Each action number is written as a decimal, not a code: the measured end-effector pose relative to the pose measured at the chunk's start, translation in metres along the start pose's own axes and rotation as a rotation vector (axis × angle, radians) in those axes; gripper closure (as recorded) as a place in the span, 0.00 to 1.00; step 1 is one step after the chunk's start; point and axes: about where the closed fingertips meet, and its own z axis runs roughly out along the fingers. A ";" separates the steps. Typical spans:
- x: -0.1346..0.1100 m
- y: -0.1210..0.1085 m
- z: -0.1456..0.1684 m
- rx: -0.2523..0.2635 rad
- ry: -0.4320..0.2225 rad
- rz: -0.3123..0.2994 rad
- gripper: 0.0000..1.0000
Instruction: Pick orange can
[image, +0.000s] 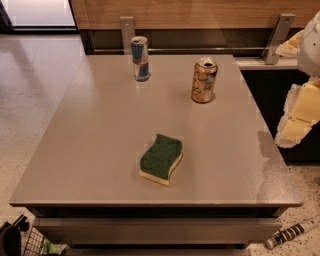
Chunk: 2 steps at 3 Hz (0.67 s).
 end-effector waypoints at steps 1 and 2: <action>0.000 0.000 0.000 0.000 0.000 0.000 0.00; -0.001 -0.004 -0.001 0.013 -0.016 0.007 0.00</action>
Offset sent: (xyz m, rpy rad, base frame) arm 0.0107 -0.0024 0.0001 0.0366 -0.0210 -0.0119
